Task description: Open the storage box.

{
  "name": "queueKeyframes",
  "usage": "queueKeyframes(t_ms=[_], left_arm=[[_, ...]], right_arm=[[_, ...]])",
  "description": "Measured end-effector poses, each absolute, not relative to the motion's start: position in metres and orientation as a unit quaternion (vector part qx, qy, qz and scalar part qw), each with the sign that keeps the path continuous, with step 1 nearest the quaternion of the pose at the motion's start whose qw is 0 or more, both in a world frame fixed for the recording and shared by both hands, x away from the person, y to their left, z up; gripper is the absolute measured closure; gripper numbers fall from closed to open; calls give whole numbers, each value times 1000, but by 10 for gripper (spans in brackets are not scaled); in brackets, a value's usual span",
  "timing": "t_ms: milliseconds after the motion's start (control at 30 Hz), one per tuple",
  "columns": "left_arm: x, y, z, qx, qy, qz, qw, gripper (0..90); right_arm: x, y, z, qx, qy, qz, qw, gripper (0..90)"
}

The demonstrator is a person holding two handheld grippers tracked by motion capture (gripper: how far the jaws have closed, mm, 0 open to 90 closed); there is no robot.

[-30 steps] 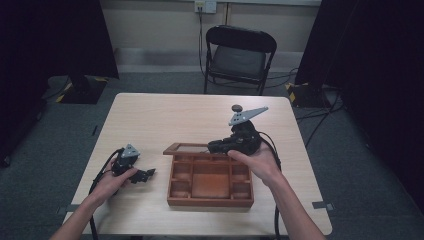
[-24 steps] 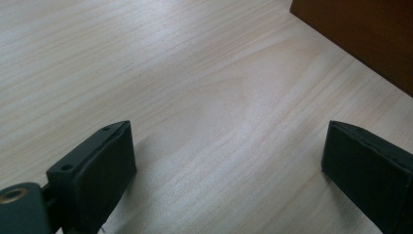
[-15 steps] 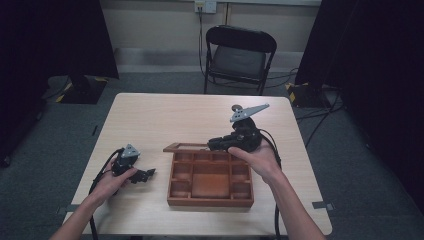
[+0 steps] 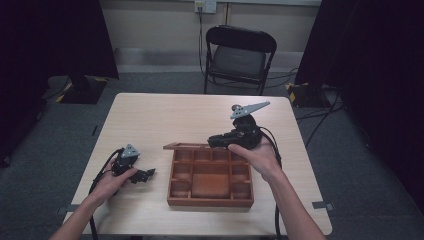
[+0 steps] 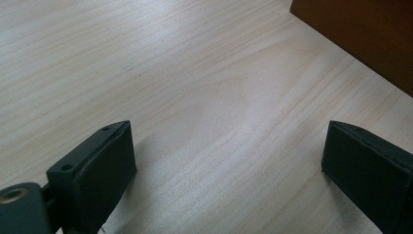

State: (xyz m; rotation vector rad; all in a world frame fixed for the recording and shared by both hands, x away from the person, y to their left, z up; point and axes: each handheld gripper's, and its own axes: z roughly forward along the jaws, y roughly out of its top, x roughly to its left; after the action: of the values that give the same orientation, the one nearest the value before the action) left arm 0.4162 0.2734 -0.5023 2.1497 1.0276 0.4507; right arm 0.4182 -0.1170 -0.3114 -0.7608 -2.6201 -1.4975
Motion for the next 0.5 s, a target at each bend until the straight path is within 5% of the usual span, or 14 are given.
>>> queueKeyframes(t_ms=[500], left_arm=[[416,273,-502,830,397,174,350,47]], right_arm=[[420,-117,-310,-246,-840,-484,10,824]])
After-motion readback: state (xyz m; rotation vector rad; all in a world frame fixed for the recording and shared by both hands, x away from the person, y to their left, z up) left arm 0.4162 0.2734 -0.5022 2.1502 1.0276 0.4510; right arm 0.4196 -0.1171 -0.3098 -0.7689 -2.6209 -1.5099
